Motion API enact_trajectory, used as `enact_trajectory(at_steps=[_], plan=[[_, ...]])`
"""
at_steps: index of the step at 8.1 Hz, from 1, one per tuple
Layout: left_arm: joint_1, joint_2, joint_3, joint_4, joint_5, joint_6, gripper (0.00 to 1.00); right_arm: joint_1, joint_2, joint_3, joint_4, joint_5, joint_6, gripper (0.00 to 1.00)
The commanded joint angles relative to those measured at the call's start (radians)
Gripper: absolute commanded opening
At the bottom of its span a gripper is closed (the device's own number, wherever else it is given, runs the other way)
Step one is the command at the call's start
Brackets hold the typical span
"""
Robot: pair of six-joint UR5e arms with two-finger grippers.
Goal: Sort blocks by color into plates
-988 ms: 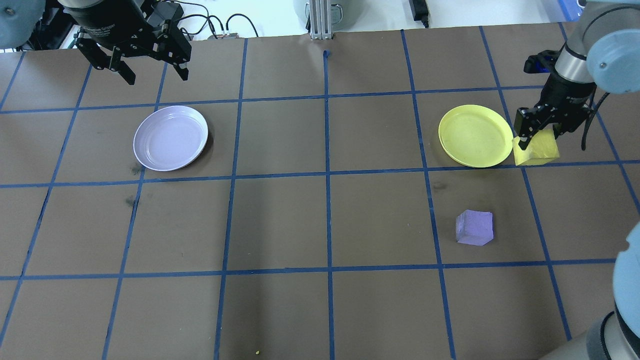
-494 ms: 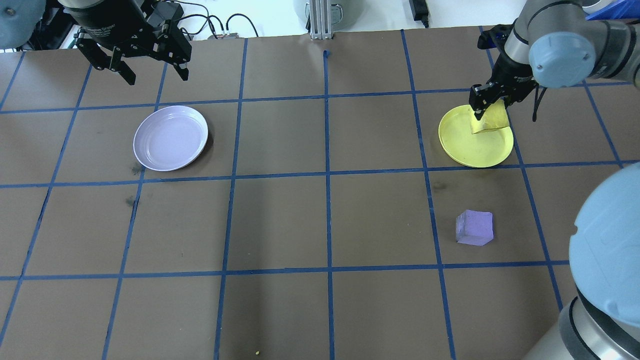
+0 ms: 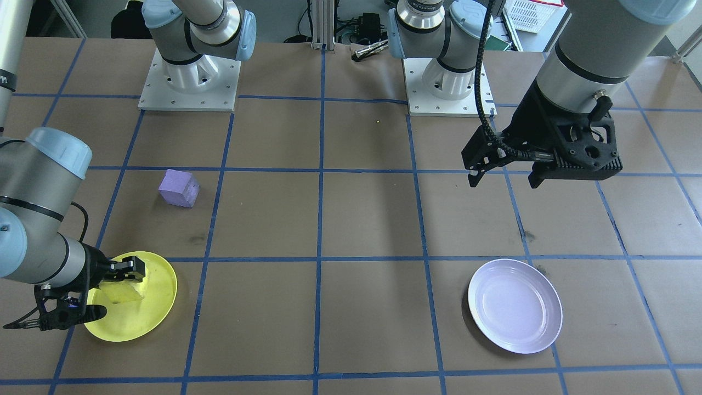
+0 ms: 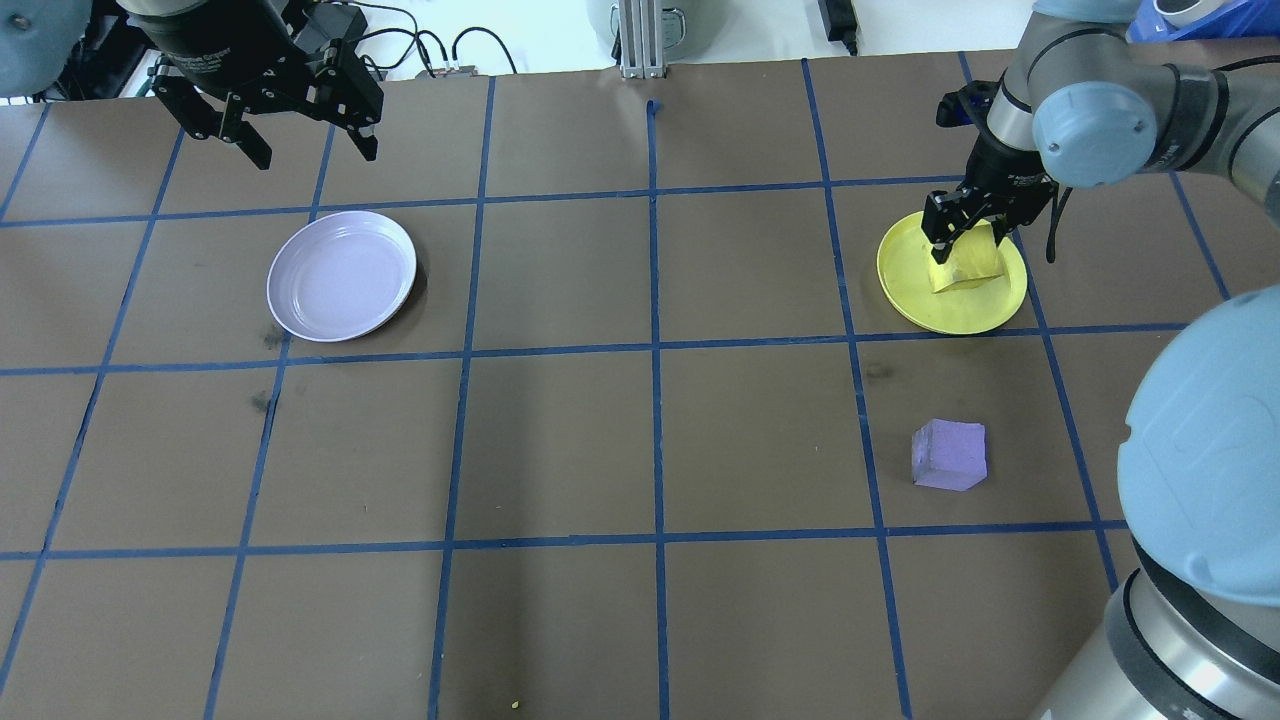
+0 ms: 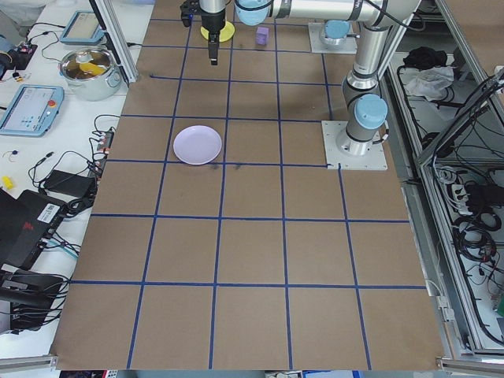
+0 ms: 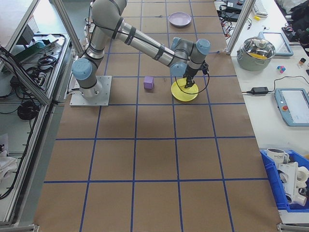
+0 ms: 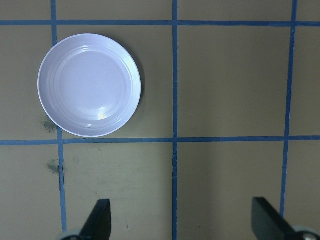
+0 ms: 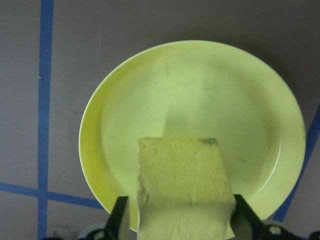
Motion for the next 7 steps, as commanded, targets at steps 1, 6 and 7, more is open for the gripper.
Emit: enact_trajectory(at_steps=[1,6,7], plan=[[0.0,-0.001,-0.002,0.003,0.0,-0.002,1.0,0.0,-0.031,0.002,0.146,-0.006,0.005,1.0],[0.0,0.0,0.0,0.005,0.0,0.0,1.0,0.0,-0.113,0.118,0.453,0.016,0.293,1.0],[0.0,-0.001,0.0,0.005,0.002,-0.002,1.0,0.0,-0.108,0.178,0.436,0.016,0.308,1.0]])
